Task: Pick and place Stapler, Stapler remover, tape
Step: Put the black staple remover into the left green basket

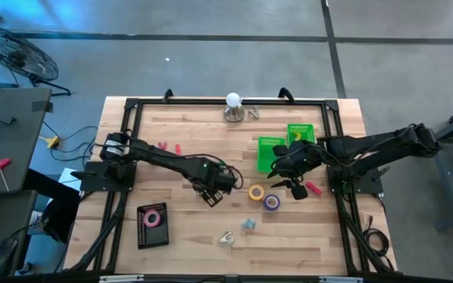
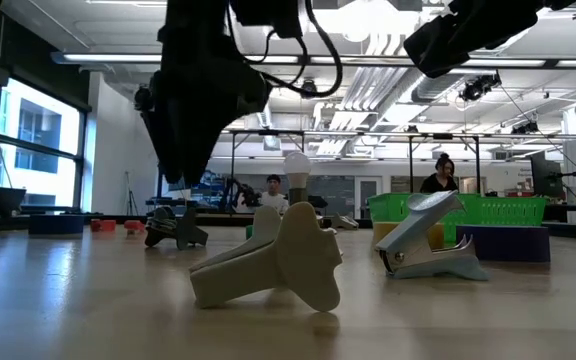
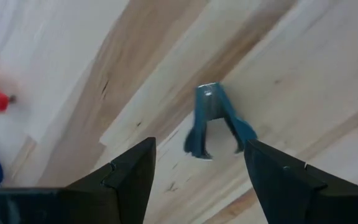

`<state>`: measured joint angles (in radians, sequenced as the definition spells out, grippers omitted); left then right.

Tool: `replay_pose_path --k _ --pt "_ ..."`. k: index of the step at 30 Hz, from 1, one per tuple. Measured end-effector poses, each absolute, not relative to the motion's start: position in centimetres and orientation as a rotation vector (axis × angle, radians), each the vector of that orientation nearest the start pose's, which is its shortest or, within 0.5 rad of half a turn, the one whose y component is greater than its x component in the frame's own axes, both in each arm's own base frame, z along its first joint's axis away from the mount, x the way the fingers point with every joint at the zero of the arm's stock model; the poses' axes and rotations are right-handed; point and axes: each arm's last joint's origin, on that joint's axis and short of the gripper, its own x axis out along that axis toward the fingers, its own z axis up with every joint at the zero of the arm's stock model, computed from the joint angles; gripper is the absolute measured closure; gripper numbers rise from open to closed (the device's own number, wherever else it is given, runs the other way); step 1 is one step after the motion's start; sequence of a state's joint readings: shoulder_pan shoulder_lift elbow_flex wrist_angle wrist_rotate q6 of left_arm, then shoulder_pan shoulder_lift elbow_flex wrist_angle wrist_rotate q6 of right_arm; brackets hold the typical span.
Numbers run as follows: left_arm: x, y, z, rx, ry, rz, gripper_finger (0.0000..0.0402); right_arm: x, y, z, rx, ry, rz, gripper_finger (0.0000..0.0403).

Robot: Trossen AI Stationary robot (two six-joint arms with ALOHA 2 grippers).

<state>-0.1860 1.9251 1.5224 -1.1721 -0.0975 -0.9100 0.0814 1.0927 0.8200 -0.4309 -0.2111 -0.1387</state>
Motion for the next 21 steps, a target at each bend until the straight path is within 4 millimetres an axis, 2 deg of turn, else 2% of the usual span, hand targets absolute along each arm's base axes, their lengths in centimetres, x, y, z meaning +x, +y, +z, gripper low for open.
replay_pose_path --k 9,14,18,21 --pt "35.0 -6.4 21.4 -0.539 1.454 0.716 0.0165 22.2 2.4 26.7 -0.086 0.689 0.329 0.0259" --pt "35.0 -6.5 21.4 -0.574 1.467 0.702 0.0165 22.1 2.4 26.6 -0.085 0.703 0.33 0.0261" --pt "35.3 -6.6 20.2 -0.562 1.519 0.722 0.0165 22.1 2.4 26.5 -0.084 0.714 0.33 0.0262" --pt "35.6 -6.8 19.1 -0.559 1.583 0.673 0.0165 22.0 2.4 26.4 -0.083 0.726 0.331 0.0262"
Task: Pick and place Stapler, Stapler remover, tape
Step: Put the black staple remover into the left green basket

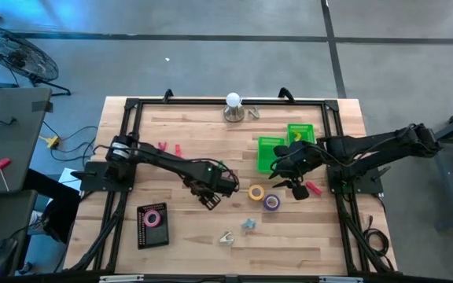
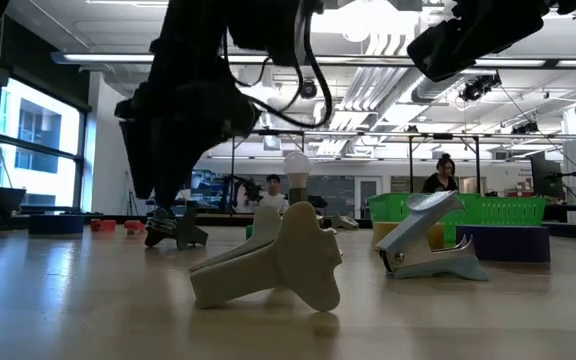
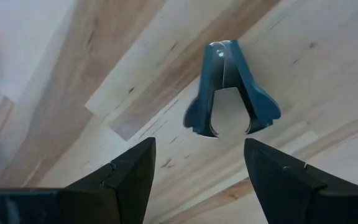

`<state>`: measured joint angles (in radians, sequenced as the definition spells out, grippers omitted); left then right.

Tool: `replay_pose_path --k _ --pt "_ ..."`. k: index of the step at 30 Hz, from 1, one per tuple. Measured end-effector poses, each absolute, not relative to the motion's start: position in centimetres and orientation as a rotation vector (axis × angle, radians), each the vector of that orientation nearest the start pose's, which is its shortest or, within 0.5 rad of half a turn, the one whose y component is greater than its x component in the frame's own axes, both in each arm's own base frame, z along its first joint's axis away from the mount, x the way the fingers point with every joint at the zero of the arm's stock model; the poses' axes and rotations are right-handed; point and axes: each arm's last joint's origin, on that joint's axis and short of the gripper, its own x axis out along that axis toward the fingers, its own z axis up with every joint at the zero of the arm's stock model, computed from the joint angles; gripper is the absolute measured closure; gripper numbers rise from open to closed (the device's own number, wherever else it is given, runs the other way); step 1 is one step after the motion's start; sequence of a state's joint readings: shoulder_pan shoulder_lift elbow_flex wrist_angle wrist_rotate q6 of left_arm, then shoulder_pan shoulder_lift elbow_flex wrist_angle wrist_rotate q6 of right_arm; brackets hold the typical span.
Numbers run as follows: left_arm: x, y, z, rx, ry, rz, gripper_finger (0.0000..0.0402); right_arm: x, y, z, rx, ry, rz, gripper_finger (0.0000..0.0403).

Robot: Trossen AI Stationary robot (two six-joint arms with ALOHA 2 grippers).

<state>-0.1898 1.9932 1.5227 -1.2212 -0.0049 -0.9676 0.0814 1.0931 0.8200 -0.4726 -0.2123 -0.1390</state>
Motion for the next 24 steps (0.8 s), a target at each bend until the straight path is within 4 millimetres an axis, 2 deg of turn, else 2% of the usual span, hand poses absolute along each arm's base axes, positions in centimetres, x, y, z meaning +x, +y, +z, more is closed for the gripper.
replay_pose_path --k 4,24 --pt "35.8 -6.84 18.39 -0.535 1.596 0.667 0.0165 21.97 2.41 26.41 -0.082 0.731 0.331 0.0263" --pt "36.01 -6.63 18.17 -0.479 1.547 0.709 0.0165 21.95 2.4 26.38 -0.078 0.735 0.33 0.0263"
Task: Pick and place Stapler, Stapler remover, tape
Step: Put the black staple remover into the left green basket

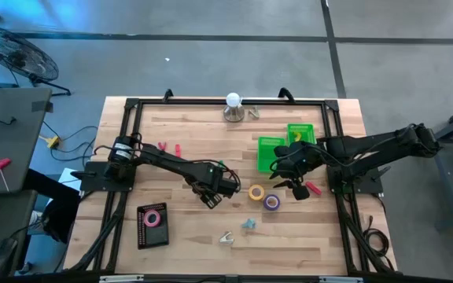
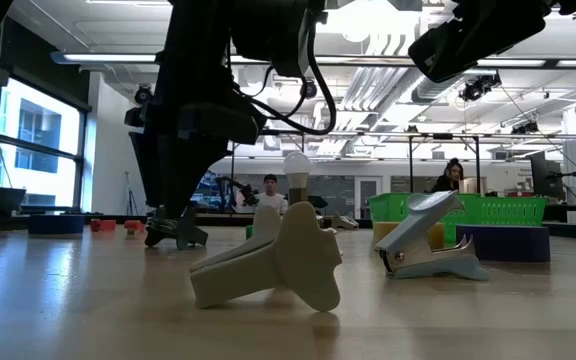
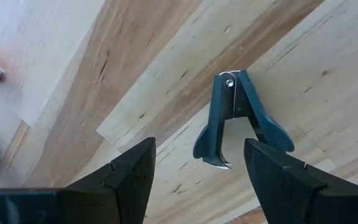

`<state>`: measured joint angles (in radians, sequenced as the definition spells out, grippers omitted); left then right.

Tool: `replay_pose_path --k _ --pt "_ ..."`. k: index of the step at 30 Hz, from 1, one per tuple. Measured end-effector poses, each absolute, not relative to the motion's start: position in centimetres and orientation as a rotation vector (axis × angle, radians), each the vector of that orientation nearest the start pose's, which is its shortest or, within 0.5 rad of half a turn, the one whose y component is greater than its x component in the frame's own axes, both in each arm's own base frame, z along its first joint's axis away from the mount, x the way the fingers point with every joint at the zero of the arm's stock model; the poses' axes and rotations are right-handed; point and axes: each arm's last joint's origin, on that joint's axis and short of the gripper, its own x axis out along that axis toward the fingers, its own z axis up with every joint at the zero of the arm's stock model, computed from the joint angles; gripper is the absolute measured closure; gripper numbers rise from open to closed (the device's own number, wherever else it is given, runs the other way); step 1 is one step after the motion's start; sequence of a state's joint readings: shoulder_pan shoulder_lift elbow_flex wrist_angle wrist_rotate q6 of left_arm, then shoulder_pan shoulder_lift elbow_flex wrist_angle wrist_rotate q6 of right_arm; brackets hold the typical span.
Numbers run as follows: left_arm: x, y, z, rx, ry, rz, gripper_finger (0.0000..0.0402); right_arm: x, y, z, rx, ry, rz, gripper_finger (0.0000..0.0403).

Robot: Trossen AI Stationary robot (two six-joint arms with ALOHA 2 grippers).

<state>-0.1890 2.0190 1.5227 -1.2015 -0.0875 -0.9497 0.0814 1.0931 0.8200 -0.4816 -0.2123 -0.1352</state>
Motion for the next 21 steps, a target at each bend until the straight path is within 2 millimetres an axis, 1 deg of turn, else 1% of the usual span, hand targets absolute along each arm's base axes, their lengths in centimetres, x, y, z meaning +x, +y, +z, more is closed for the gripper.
replay_pose_path --k 7,13,16,21 --pt "36.23 -6.68 17.05 -0.456 1.58 0.708 0.0165 21.95 2.41 26.38 -0.074 0.735 0.332 0.0263" --pt "36.39 -6.67 17.11 -0.448 1.556 0.702 0.0171 21.95 2.41 26.39 -0.074 0.735 0.332 0.0263" --pt "36.43 -6.68 17.1 -0.447 1.554 0.695 0.0195 21.95 2.41 26.38 -0.073 0.736 0.332 0.0263" --pt "36.43 -6.7 17.1 -0.453 1.559 0.691 0.0258 21.95 2.41 26.39 -0.073 0.735 0.332 0.0263"
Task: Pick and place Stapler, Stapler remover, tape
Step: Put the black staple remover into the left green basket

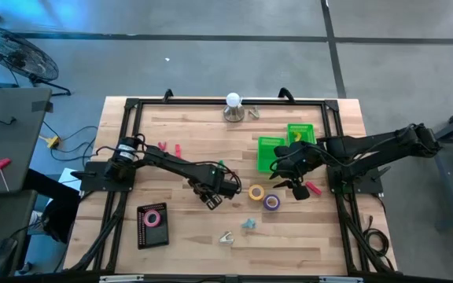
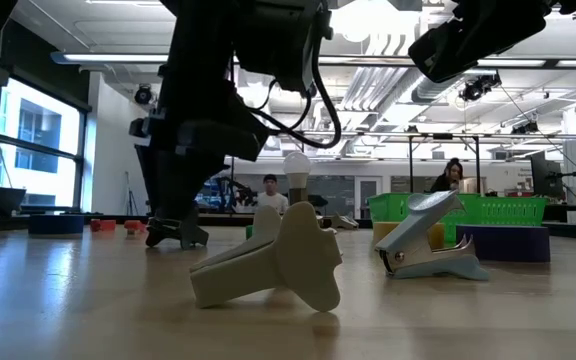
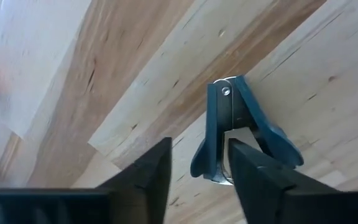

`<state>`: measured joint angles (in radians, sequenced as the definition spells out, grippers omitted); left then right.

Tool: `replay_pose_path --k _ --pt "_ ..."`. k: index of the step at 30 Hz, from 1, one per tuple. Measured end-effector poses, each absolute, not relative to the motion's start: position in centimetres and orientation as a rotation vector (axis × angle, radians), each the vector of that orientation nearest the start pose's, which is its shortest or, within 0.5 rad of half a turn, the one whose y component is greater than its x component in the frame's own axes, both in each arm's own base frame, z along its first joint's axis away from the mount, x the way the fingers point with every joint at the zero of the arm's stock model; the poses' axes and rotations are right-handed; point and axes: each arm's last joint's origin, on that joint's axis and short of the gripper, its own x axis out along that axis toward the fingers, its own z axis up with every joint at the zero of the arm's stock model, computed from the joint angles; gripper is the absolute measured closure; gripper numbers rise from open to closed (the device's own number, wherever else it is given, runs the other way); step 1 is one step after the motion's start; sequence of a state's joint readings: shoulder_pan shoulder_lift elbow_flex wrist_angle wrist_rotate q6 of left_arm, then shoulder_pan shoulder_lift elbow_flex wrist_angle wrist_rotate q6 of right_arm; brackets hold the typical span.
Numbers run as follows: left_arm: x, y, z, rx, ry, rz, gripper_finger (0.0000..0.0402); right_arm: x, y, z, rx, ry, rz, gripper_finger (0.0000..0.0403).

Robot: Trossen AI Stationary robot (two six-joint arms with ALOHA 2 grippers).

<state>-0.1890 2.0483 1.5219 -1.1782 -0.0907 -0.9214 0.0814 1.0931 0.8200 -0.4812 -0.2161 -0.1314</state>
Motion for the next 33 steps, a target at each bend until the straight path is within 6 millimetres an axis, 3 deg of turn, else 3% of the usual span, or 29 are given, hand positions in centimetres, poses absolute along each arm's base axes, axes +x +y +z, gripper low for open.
replay_pose_path --k 6,8,20,28,33 --pt "36.4 -6.8 17.4 -0.446 1.575 0.648 0.0369 21.9 2.4 26.4 -0.073 0.735 0.332 0.0263" --pt "36.5 -6.8 17.6 -0.443 1.568 0.634 0.0388 21.9 2.4 26.4 -0.073 0.736 0.332 0.0263" --pt "36.1 -6.4 17.8 -0.318 1.586 0.711 0.0401 21.9 2.4 26.4 -0.072 0.735 0.335 0.0263" --pt "36.4 -6.7 20.5 -0.193 1.531 0.775 0.0401 21.9 2.4 26.4 -0.072 0.736 0.335 0.0263" --pt "36.7 -7.7 23.2 -0.081 1.431 0.803 0.0401 21.9 2.4 26.4 -0.074 0.736 0.33 0.0263"
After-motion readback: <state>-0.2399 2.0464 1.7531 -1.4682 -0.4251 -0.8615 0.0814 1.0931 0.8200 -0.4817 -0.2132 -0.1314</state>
